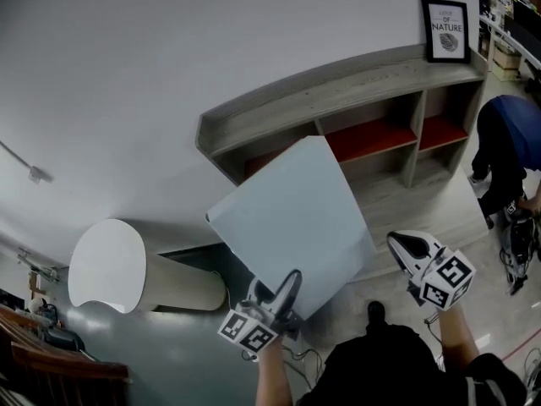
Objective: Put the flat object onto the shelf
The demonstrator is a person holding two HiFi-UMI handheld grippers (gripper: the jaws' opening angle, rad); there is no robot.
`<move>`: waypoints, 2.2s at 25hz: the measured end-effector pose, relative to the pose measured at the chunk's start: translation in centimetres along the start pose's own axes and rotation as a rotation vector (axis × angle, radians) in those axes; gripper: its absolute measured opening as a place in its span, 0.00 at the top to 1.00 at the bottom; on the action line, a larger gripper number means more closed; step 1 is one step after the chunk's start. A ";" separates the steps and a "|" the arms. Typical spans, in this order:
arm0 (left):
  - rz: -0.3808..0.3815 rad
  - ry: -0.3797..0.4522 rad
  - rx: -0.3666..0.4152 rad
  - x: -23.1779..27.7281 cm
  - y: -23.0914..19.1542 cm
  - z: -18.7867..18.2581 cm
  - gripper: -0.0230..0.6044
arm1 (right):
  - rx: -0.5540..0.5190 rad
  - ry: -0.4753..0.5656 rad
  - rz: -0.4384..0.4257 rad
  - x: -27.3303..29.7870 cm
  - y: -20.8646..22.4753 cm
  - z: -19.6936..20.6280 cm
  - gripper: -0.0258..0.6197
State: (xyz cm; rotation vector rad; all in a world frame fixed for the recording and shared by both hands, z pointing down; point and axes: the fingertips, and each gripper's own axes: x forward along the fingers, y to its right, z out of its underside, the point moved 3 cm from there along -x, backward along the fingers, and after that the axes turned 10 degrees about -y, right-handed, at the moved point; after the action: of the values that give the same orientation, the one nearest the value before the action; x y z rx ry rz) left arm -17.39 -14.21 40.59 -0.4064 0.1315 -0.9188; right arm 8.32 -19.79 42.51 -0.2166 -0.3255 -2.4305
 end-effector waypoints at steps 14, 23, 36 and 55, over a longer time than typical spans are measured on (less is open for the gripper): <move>0.089 0.121 0.125 3.7 -0.6 -10.4 0.49 | 0.009 0.038 -0.116 2.8 2.4 -3.3 0.94; 0.196 0.170 0.208 5.8 -3.0 -18.4 0.49 | 0.018 0.066 -0.046 4.5 2.3 -5.7 0.94; 0.333 0.209 0.258 10.8 -7.4 -26.5 0.49 | -0.004 0.092 0.103 6.7 0.2 -7.7 0.94; 0.363 0.150 0.359 18.9 -12.2 -31.0 0.49 | -0.006 0.122 0.275 8.8 -2.3 -8.1 0.94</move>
State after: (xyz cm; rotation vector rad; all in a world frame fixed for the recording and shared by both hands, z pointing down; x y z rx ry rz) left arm -23.80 -44.65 18.15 0.0225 0.1672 -0.5955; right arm -0.42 -25.69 36.42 -0.1072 -0.2184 -2.1620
